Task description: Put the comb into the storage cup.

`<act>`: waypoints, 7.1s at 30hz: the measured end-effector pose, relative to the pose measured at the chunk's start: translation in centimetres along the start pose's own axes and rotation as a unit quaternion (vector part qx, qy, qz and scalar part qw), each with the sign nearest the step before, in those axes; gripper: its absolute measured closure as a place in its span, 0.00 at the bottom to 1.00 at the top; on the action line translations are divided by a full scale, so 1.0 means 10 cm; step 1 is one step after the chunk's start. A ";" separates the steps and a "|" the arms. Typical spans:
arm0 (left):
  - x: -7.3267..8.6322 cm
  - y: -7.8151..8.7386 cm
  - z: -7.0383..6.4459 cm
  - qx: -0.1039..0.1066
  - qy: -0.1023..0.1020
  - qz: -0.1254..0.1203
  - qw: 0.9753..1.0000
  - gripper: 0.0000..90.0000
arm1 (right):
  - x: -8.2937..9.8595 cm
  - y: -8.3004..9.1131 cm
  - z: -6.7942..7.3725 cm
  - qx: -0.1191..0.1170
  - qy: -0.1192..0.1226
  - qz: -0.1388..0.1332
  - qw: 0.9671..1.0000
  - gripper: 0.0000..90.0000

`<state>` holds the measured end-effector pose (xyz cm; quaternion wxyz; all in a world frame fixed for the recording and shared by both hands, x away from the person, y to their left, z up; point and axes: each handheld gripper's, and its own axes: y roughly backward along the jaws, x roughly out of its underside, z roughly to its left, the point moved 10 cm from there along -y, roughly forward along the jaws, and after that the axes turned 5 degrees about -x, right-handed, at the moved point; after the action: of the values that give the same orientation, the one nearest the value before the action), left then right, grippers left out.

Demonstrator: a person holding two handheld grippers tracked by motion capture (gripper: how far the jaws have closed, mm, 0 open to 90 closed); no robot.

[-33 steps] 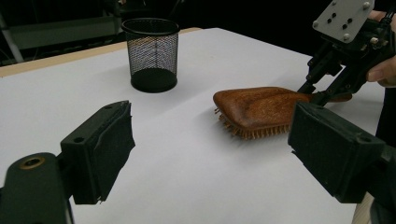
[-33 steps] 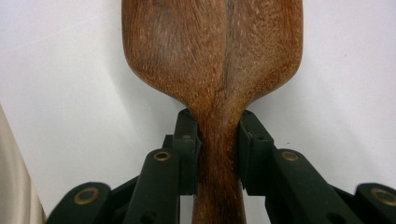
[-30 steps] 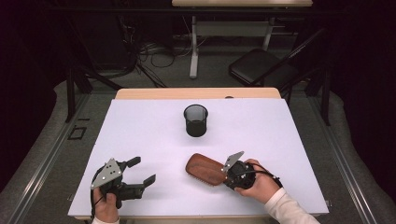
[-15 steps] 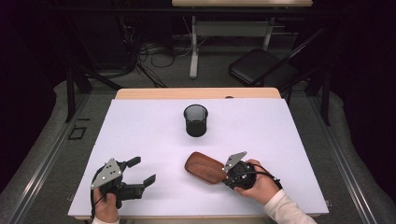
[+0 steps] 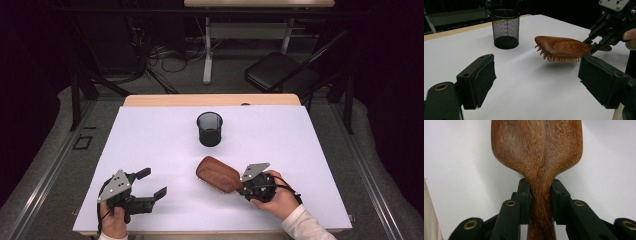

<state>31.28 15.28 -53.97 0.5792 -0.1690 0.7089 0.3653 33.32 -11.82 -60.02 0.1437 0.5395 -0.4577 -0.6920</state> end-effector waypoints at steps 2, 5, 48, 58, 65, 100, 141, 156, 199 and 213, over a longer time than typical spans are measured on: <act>0.00 0.00 0.00 0.000 0.000 0.000 1.000 0.16 | -0.01 0.02 0.00 0.001 -0.002 -0.003 1.000 0.80; 0.00 -0.01 0.00 0.000 0.001 0.001 1.000 0.16 | -0.04 0.03 0.00 0.002 -0.001 -0.014 1.000 0.80; 0.02 -0.07 0.06 -0.003 0.046 0.012 0.999 0.11 | -0.53 0.16 0.11 -0.022 0.006 -0.088 0.996 0.80; 0.01 -0.09 0.07 -0.005 0.056 0.016 0.998 0.05 | -0.62 0.18 0.13 -0.035 0.003 -0.105 0.994 0.80; -0.01 -0.12 0.03 0.003 0.055 0.021 0.998 0.05 | -0.64 0.22 0.12 -0.046 0.000 -0.120 0.992 0.80; -0.46 -0.39 -0.15 0.047 0.002 0.015 0.999 0.08 | -0.67 0.43 0.09 -0.077 -0.016 -0.163 0.984 0.80; -0.89 -0.54 -0.23 0.083 0.057 0.027 0.995 0.09 | -0.75 0.49 -0.02 0.006 -0.011 -0.221 0.975 0.80; -1.00 -0.71 -0.23 0.095 0.096 0.049 0.990 0.09 | -0.77 0.52 -0.13 0.052 -0.033 -0.246 0.967 0.80; -1.34 -1.10 -0.23 0.114 0.198 0.104 0.968 0.09 | -0.76 0.47 -0.14 0.083 -0.020 -0.249 0.965 0.80; -1.34 -1.21 -0.31 0.123 0.211 0.115 0.963 0.10 | -0.78 0.48 -0.13 0.088 -0.012 -0.252 0.964 0.80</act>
<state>40.80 2.46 -45.06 0.3873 -0.0871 0.8690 0.2954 35.97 -9.57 -51.44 -0.0890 0.6397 -0.3678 -0.6690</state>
